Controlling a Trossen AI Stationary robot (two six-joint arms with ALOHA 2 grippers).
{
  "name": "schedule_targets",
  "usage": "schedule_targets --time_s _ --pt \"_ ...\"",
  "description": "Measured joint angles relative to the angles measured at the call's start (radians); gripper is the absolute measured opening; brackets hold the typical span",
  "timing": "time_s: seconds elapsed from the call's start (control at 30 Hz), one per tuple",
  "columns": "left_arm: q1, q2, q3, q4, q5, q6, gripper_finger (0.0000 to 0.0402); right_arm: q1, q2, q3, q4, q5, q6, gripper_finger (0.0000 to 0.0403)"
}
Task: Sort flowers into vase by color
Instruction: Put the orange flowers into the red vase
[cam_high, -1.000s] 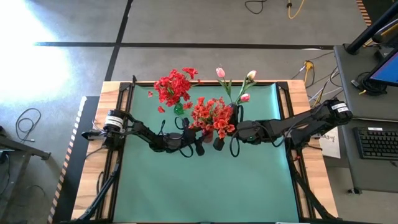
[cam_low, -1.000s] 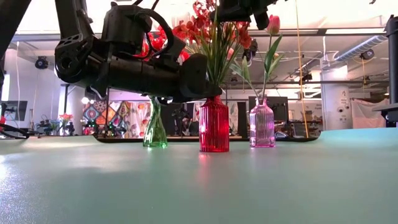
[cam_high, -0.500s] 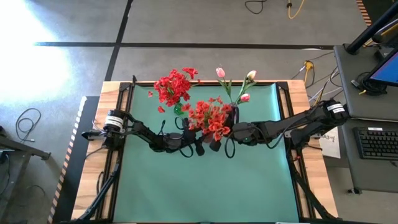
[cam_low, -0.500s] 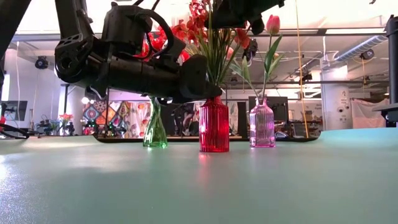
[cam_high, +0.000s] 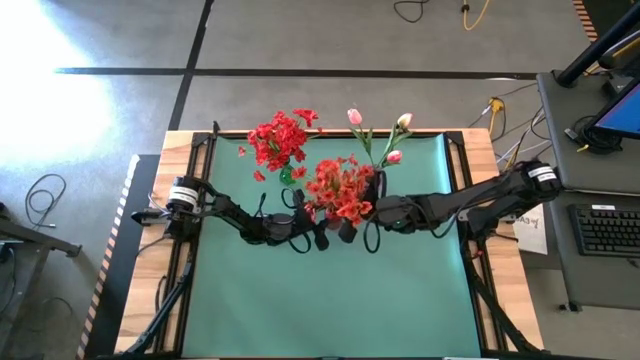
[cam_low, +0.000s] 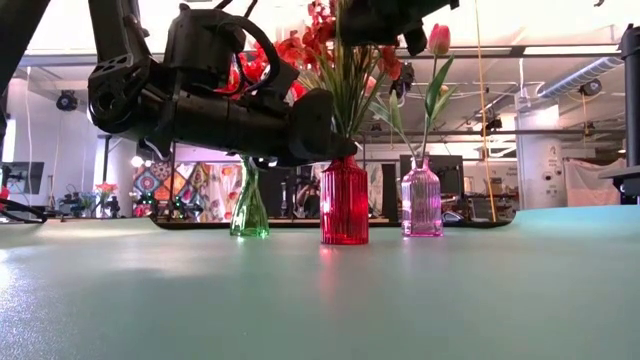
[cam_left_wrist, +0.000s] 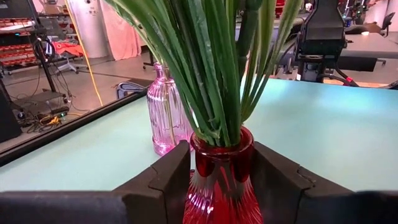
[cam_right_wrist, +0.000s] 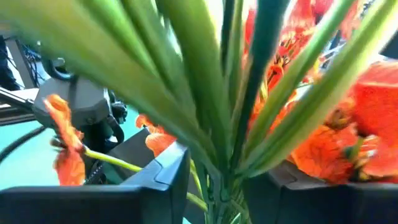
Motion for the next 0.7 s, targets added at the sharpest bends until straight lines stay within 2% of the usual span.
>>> schedule_targets --time_s 0.17,0.33,0.57,0.7 --pt "0.0 0.0 0.0 -0.002 0.0 0.0 0.014 0.004 -0.038 0.0 -0.034 -0.009 0.011 0.0145" --pt "0.0 0.0 0.0 -0.004 0.0 0.0 0.014 0.009 -0.063 0.0 -0.038 -0.027 0.009 0.015" --pt "0.0 0.0 0.0 -0.004 0.0 0.0 0.014 0.009 -0.073 0.0 -0.039 -0.028 -0.002 0.0128" --pt "0.0 0.0 0.0 -0.004 -0.001 0.0 0.014 0.009 -0.073 0.0 -0.039 -0.028 -0.001 0.0099"
